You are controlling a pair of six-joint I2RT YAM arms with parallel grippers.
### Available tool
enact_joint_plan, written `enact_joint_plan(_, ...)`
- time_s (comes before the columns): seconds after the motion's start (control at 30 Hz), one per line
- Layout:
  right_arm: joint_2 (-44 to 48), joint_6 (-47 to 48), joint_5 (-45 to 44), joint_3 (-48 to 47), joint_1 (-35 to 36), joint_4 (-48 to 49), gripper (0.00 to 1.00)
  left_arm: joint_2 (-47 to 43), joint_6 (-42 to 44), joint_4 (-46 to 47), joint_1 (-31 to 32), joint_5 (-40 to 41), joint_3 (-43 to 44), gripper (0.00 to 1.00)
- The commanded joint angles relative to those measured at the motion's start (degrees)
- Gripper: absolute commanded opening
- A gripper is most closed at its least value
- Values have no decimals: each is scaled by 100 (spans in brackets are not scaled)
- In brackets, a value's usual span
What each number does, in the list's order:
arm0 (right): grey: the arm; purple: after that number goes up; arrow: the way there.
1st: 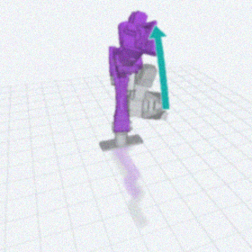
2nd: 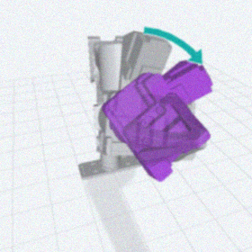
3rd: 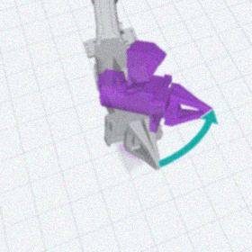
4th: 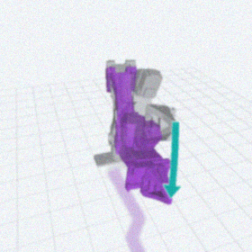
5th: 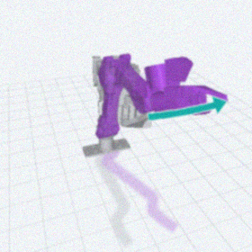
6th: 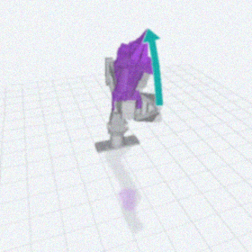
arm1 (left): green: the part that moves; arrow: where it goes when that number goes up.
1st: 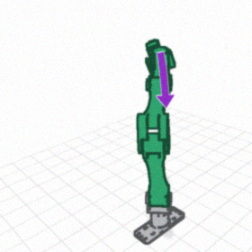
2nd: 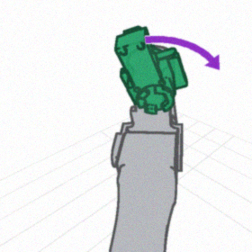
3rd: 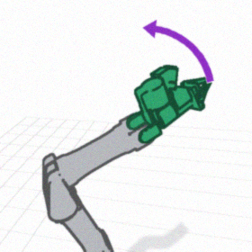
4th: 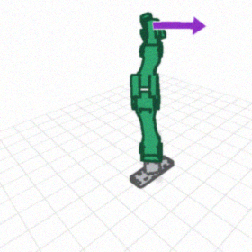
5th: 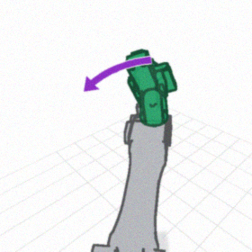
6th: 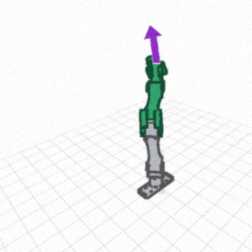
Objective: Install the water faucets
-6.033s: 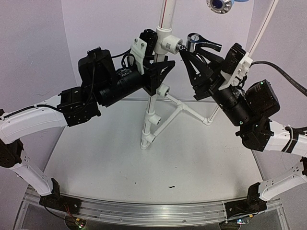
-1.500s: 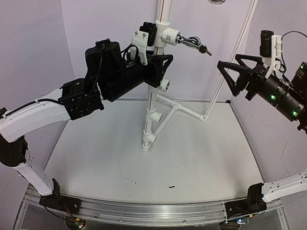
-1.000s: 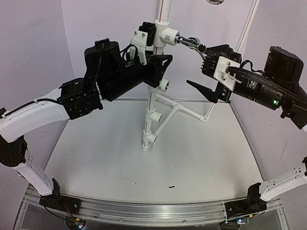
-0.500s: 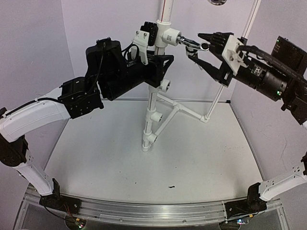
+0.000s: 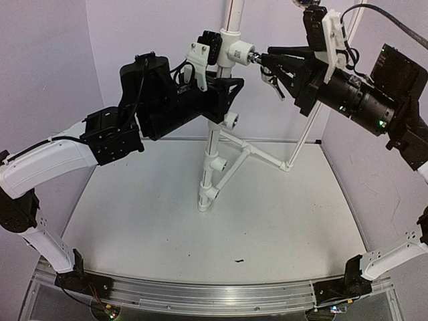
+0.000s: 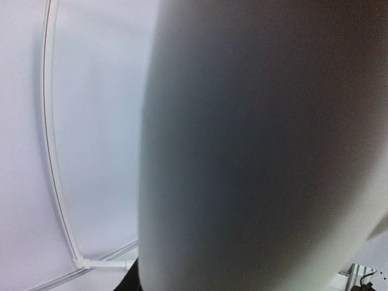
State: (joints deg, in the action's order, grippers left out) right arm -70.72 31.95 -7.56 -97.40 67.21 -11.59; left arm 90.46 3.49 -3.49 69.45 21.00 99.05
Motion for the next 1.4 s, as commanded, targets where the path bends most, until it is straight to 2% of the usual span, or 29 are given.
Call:
enact_joint_plan(0.0, 133, -3765, -1235, 236, 11, 586, 0, 525, -2300, -2129, 82, 229, -374, 0)
enact_joint_plan(0.1, 265, -5875, -2187, 491, 11, 658, 0, 525, -2292, -2132, 82, 197, -364, 0)
enact_joint_plan(0.2, 310, -7103, -2365, 552, 11, 686, 0, 511, -2282, -2140, 84, 177, -356, 0)
enact_joint_plan(0.27, 233, -7423, -2192, 405, 11, 685, 0, 495, -2267, -2139, 78, 168, -367, 0)
enact_joint_plan(0.37, -35, -6972, -1850, -96, 11, 342, 2, 461, -2267, -2144, 81, 221, -394, 0)
enact_joint_plan(0.43, 30, -6939, -1842, -28, 11, 163, 14, 426, -2273, -2146, 80, 297, -426, 0)
enact_joint_plan(0.5, 238, -6664, -1657, 226, 11, 240, 35, 396, -2285, -2146, 71, 369, -449, 0)
enact_joint_plan(0.6, 551, -5387, -1281, 441, 11, 249, 62, 353, -2288, -2150, 32, 358, -436, 0)
enact_joint_plan(0.7, 931, -3494, -1473, 615, 11, 286, 80, 328, -2268, -2163, -23, 300, -439, 0)
enact_joint_plan(0.8, 1099, -1766, -1184, 588, 11, 83, 92, 308, -2256, -2186, -49, 259, -445, 0)
enact_joint_plan(0.93, 1402, 865, 58, 884, 11, -548, 97, 268, -2266, -2192, -94, 229, -479, 0)
enact_joint_plan(1.17, 1496, 4673, 549, 1476, 11, -613, 95, 213, -2250, -2200, -190, 148, -562, 0)
enact_joint_plan(1.37, 1123, 6465, 538, 1536, 11, 297, 97, 173, -2247, -2200, -228, 94, -643, 0)
